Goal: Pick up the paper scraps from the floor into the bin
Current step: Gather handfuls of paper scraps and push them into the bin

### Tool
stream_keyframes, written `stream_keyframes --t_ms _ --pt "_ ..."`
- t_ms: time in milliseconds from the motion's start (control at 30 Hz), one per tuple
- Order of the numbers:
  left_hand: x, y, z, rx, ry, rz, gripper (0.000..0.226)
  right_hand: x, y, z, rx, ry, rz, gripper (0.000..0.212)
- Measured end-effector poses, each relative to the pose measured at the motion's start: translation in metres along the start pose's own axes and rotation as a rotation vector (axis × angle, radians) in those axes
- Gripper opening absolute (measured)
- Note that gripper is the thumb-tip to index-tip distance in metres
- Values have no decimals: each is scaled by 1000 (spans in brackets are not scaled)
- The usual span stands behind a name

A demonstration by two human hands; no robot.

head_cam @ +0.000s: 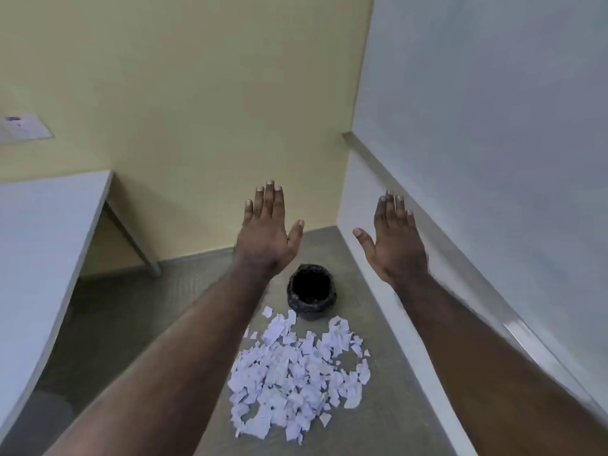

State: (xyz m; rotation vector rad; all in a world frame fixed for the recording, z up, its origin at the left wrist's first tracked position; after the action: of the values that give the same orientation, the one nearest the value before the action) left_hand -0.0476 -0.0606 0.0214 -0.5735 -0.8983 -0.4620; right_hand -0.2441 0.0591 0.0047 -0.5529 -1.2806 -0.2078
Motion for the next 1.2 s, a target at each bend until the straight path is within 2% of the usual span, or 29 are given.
stream_keyframes --t_ms 467,667,1200 --pt "-99 54 -62 110 -59 -183 78 -115 58 -27 35 -4 -150 88" --pt "-138 73 -90 129 -44 -210 77 -161 82 -43 51 19 -205 83" --pt "-271 126 -168 145 -31 -307 79 -316 145 -75 58 -6 -297 91"
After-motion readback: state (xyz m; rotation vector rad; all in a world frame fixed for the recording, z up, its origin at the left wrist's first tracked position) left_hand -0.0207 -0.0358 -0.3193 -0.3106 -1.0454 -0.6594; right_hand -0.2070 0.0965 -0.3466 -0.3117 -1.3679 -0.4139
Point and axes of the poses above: each hand's wrist, its own y-axis away from the middle knuckle, its own x-axis out of the back of the hand, z = x × y, the point moved 8 cm from there along -y, towards the middle knuckle, and after that the axes turned 15 degrees about y, right-handed, at the moved point
